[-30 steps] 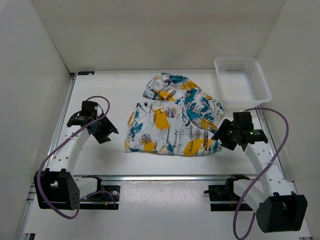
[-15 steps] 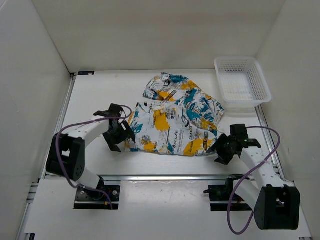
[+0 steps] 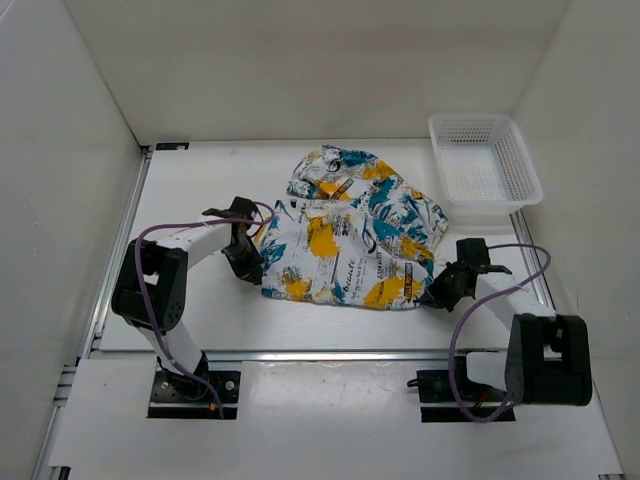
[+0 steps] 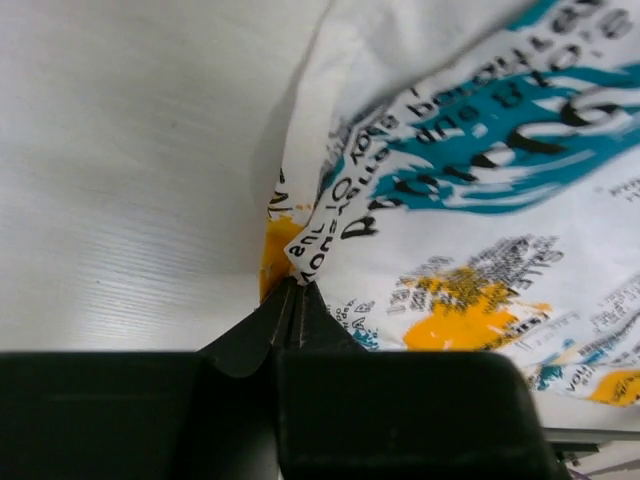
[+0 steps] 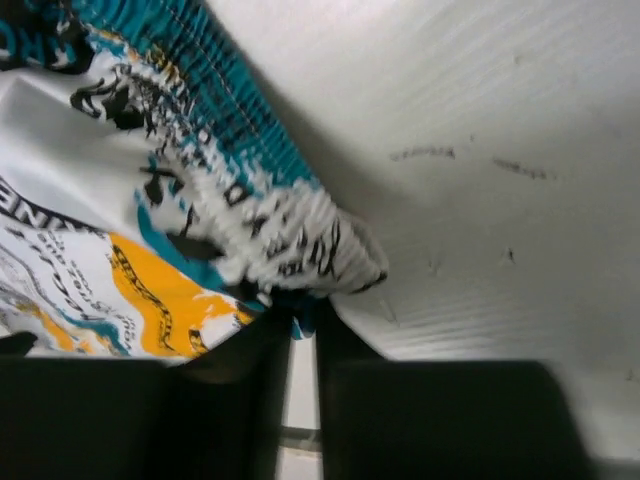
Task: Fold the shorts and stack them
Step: Flatten the shorts out
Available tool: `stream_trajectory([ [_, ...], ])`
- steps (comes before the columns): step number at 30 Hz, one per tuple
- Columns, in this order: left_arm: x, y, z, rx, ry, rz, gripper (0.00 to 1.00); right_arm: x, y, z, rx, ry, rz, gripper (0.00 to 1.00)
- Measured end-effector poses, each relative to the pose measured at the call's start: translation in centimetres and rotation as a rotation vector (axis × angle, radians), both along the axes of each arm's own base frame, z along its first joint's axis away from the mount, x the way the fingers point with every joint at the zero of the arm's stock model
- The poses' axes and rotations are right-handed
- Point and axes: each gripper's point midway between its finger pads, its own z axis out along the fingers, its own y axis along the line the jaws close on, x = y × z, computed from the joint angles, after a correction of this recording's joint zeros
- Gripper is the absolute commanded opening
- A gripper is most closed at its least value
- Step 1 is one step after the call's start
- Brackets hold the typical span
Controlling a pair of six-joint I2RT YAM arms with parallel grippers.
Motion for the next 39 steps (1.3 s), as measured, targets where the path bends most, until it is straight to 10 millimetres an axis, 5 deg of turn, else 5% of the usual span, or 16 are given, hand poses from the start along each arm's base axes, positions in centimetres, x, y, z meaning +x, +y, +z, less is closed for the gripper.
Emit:
stream_trajectory([
  [4,3.2,-0.6,1.7,-0.017,-0.057,-0.008,0.1,3.0,0.3,0.7,0.01,0.017,0.021,0.0],
  [7,8.3,-0.7,4.5,-0.054,-0.132,0.009,0.1,9.6,0.7,3.8,0.02,-0.042,0.043,0.0],
  [10,14.6,0.6,10.5,-0.085,-0.28,0.053,0.1,18.9,1.4,11.4,0.036,-0.251,0.079,0.0],
  [13,20.1,2.5,21.0,-0.135,-0.533,0.097,0.1,26.0,2.2,23.0,0.05,-0.542,0.121,0.0],
  [15,21.6,3.7,28.4,-0.176,-0.715,0.111,0.1,27.1,3.3,30.7,0.059,-0.718,0.166,0.0],
  [17,20.5,5.0,34.5,-0.197,-0.861,0.12,0.1,25.9,4.4,37.1,0.063,-0.875,0.224,0.0],
  [20,15.9,6.1,39.4,-0.203,-0.976,0.119,0.1,21.2,5.3,40.1,0.047,-0.962,0.285,0.0],
  [22,12.0,6.3,39.1,-0.198,-0.984,0.112,0.1,17.7,5.3,38.7,0.032,-0.955,0.315,0.0],
  [24,8.7,6.2,35.7,-0.196,-0.945,0.107,0.1,14.6,5.1,34.3,0.019,-0.876,0.338,0.0],
  [26,5.1,6.0,29.2,-0.191,-0.821,0.109,0.1,11.7,4.7,28.1,0.006,-0.761,0.353,0.0],
  [28,1.5,5.5,20.6,-0.186,-0.634,0.114,0.1,8.6,4.0,21.0,-0.006,-0.579,0.355,0.01],
  [29,-0.3,5.2,16.5,-0.187,-0.532,0.121,0.1,7.0,3.6,17.6,-0.011,-0.48,0.354,0.08],
  [30,-2.1,5.0,12.7,-0.186,-0.428,0.133,0.1,5.7,3.4,15.3,-0.011,-0.407,0.355,0.25],
  [32,-5.8,5.2,7.3,-0.163,-0.245,0.162,0.1,3.7,2.8,12.3,-0.025,-0.3,0.352,0.39],
  [34,-7.3,5.6,6.0,-0.139,-0.184,0.183,0.1,3.3,2.3,11.7,-0.034,-0.267,0.34,0.49],
  [39,-4.3,5.8,9.0,-0.143,-0.326,0.182,0.1,3.3,2.3,10.0,-0.017,-0.245,0.315,0.48],
])
